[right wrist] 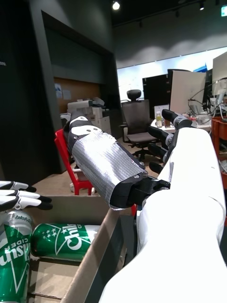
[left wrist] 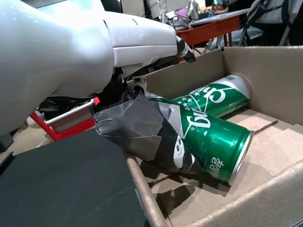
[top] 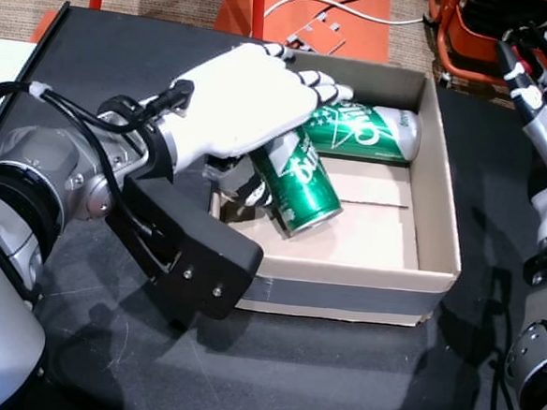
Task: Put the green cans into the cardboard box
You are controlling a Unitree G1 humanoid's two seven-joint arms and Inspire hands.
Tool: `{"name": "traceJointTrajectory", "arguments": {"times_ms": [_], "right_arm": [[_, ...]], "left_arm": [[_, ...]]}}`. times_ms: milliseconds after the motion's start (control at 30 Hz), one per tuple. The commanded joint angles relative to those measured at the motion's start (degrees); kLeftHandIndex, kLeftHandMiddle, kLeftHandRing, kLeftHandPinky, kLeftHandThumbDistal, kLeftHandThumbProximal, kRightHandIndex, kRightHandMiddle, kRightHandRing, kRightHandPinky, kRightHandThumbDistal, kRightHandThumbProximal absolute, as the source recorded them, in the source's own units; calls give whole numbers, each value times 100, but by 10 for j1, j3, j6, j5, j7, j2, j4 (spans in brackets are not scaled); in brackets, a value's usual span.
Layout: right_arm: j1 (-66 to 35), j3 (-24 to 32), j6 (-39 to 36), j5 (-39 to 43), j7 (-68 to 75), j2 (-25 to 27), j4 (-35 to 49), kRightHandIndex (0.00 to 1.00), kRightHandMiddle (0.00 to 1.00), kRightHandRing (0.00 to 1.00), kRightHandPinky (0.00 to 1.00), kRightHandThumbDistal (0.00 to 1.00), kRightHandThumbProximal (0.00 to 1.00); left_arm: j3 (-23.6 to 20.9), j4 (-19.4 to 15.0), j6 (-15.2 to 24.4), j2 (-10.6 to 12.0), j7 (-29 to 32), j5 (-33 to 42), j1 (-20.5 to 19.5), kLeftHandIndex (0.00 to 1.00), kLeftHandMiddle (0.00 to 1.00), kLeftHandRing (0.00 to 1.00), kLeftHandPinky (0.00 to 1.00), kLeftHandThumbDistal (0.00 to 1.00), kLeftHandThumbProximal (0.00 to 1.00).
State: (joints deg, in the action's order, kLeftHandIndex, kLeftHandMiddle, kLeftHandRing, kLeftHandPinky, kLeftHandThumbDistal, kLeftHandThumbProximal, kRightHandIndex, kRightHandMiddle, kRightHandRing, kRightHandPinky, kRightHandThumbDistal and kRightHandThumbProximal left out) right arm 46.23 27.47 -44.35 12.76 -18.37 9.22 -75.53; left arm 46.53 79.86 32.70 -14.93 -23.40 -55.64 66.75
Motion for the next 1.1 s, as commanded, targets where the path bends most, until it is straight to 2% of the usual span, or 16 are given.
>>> {"name": "traceJointTrajectory", "arguments": {"times_ms": [0, 200, 400, 567, 667, 767, 933, 1067], "right_arm": [[-9, -2, 3, -1, 0, 3, 1, 86, 84, 85, 93, 100, 70], [-9, -6, 5, -10, 4, 8, -1, 87, 85, 85, 94, 100, 72], [-7, -3, 14, -10, -4, 10, -2, 86, 85, 86, 94, 100, 72], [-4, 1, 26, -5, -17, 13, -3, 87, 85, 86, 95, 100, 69], [-3, -3, 29, -12, -13, 16, -4, 87, 86, 87, 96, 100, 72], [-1, -5, 36, -16, -8, 17, -5, 87, 85, 87, 95, 100, 70], [0, -13, 37, -30, 4, 16, -5, 86, 85, 87, 95, 100, 71], [1, -16, 42, -30, 5, 16, -6, 86, 86, 88, 95, 100, 70]], "left_arm": [[2, 3, -5, 0, 14, -5, -4, 99, 99, 100, 100, 100, 15], [-11, 3, -7, 0, 43, 5, 0, 100, 100, 100, 97, 100, 16], [-36, 0, -7, -2, 58, 17, 9, 100, 100, 100, 95, 100, 21], [-93, -6, 22, -13, 66, 70, 24, 100, 100, 100, 94, 100, 23], [-133, -12, 36, -30, 83, 105, 38, 100, 100, 100, 100, 98, 25], [-161, -16, 56, -52, 90, 129, 48, 100, 100, 100, 98, 100, 19], [-184, -22, 78, -86, 74, 139, 58, 100, 100, 100, 96, 99, 19], [-210, -24, 86, -103, 64, 155, 59, 99, 100, 100, 96, 100, 17]]}}
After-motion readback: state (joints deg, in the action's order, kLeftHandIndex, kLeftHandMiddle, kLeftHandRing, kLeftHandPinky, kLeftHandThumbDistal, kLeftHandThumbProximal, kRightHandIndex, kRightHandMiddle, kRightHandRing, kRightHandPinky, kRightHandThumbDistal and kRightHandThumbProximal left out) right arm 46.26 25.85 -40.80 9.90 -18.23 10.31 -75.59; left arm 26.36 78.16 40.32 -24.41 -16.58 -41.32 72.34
